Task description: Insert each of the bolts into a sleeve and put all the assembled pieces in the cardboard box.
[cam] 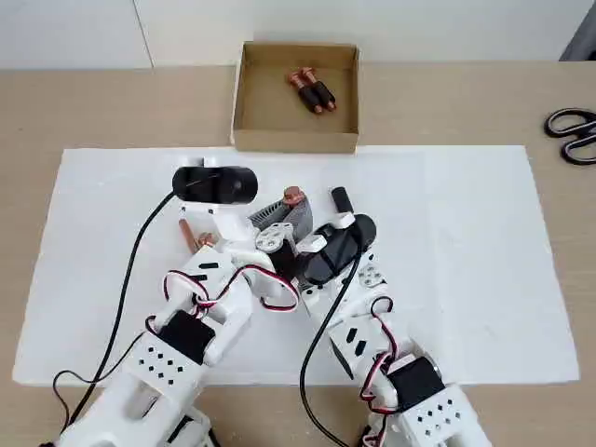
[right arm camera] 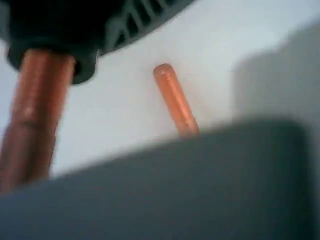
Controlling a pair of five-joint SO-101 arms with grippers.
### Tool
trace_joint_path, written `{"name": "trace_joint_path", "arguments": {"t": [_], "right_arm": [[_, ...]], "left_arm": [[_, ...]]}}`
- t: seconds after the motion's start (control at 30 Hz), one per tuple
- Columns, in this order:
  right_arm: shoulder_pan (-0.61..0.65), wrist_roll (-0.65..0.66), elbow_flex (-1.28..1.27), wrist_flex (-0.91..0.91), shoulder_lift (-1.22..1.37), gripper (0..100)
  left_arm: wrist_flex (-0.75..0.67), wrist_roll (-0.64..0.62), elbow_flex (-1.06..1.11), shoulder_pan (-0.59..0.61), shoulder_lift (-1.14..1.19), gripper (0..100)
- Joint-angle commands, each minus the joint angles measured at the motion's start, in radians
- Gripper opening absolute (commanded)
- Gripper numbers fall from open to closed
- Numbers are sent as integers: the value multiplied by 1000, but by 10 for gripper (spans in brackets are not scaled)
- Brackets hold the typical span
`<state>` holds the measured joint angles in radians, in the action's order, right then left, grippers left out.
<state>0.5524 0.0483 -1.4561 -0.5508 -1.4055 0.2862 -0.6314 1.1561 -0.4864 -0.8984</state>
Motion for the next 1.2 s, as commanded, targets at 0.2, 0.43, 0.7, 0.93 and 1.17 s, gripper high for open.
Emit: {"name": "trace_joint_path", "arguments": {"t": [0.2, 0.43, 0.7, 0.93, 1.17], "right_arm": [[4, -2, 6, -2, -18, 9], [4, -2, 6, -2, -18, 9], [4, -2, 6, -2, -18, 9], [4, -2, 6, -2, -18, 9], [4, -2, 6, -2, -18, 9]], "left_arm": [[-25, 0, 41, -12, -28, 5], [-25, 18, 74, -35, -28, 5], [-25, 63, 97, -71, -28, 5], [-28, 63, 165, -72, -28, 5], [-29, 63, 165, -69, -28, 45]]}}
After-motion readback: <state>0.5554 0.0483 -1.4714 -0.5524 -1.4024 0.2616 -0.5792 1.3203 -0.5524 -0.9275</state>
